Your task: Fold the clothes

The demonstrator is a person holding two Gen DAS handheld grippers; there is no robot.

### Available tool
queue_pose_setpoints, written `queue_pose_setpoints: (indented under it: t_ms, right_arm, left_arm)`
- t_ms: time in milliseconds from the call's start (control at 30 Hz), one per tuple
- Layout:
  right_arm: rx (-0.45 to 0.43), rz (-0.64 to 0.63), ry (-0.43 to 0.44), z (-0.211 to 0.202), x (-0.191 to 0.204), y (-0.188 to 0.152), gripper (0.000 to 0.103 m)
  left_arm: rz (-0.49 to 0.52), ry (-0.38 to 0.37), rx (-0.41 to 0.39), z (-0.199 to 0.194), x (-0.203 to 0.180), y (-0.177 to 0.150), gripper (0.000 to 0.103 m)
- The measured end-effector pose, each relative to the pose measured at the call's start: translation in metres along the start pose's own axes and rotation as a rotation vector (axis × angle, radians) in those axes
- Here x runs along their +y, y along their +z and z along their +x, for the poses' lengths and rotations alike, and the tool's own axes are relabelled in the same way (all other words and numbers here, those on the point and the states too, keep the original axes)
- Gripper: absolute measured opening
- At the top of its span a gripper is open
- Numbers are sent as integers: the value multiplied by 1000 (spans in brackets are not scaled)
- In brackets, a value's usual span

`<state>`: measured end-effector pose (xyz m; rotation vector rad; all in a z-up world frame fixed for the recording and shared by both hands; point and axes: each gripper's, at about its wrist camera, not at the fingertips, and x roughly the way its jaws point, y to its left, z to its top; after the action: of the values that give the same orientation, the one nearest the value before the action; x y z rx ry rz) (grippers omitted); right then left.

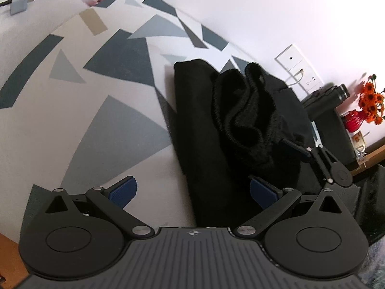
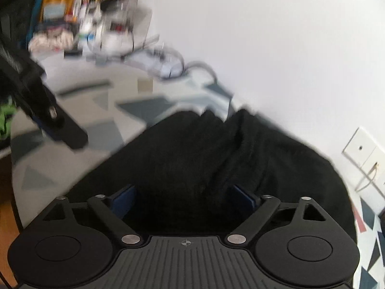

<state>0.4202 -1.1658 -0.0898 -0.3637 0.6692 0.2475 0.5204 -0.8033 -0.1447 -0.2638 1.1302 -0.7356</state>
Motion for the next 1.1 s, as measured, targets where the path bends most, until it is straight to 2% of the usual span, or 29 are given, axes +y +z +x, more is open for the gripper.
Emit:
queue_pose_setpoints:
  t_ms: [67,100,133,167,200,300,433,500,633,733,800,867,933,967,1100]
  right_arm:
    - [14,12,-12,11,1,-4,81]
    - [10,40,-7,16,-1,-5,68]
    - [5,75,3,19,-4,-4,50]
    - [1,118,31,23,-8,-3,40]
    - [-5,167,69,25,-15,0,24]
    - [-52,254,112,14,-33,8,19]
    - [-208,285,128,-33,-59,22,17]
    - [-246,278,184,-57,-72,28,18]
    - [-167,190,268,-59,-70,22,18]
    - [-27,102,296,-25,-41,-2,19]
    - [33,30,292,-5,-21,-19,21]
    - [27,15,284,-1,-11,-25,26]
    - [43,28,292,-3,-12,-21,36]
    - [34,42,306,-8,-16,-18,36]
    - [-78,163,391,-37,-45,0,42]
  left_arm:
    - [-3,4,11,2,3,0,102]
    - [-5,6,16,3,4,0,102]
    - [-7,9,21,4,6,0,102]
    - [-8,11,26,4,7,0,102]
    - [-10,13,32,5,8,0,102]
    - [-22,9,40,7,11,0,102]
    - [-32,-7,44,8,13,0,102]
    - [-37,-16,39,8,14,1,102]
    - [-69,-40,27,8,17,4,102]
    - [-71,-35,29,7,16,4,102]
    - [-73,-32,31,7,16,4,102]
    - [-75,-29,32,7,15,4,102]
    - [-77,-26,34,7,15,4,102]
    - [-77,-25,35,7,15,4,102]
    - [-81,-27,36,9,14,7,102]
